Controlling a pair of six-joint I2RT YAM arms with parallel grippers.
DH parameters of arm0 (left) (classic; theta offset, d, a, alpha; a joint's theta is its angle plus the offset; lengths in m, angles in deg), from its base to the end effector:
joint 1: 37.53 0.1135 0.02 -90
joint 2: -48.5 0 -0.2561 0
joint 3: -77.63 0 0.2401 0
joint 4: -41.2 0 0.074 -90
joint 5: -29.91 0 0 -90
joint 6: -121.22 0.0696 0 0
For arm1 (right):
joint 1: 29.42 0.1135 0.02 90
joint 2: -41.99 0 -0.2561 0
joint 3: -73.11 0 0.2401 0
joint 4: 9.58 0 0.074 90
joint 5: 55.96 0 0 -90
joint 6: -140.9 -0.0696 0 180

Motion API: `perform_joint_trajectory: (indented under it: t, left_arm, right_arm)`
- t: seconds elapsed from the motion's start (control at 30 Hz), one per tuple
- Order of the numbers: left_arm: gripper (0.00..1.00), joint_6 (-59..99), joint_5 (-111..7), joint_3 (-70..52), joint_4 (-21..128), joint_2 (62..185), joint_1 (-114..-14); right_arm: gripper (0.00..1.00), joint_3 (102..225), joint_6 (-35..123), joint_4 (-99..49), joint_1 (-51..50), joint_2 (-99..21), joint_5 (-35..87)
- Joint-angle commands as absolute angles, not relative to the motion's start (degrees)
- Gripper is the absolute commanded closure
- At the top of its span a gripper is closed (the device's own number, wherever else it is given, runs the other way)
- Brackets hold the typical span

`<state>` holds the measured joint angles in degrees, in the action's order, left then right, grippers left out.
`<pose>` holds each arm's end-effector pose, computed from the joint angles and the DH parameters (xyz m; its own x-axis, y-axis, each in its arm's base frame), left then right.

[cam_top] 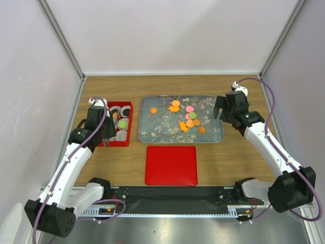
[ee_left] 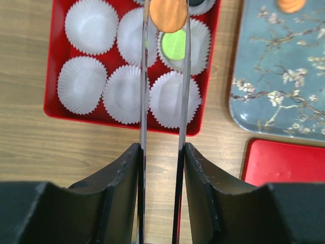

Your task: Pack the cookies

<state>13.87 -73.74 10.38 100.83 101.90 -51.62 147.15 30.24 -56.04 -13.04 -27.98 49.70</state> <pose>0.1972 -0.0326 0.2751 -0.6864 -0.1265 -0.7161 -0.1338 0.9899 -0.0465 0.2700 0.0598 0.2761 -0.6335 0.1679 -0.7553 0.1531 0.9841 0.0903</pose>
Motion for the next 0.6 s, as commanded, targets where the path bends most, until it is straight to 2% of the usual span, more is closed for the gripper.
perform_joint_trajectory:
  t: [0.0,0.57]
  left_arm:
    - [0.58,15.1,-69.9,11.0,98.6,103.6,-49.0]
    - [0.59,15.1,-68.6,12.4,96.6,108.8,-43.0]
  right_arm:
    - [0.03,147.8,31.2,-54.8,-13.2,-27.7,49.1]
    - [0.03,147.5,31.2,-54.6,-13.2,-27.9,47.8]
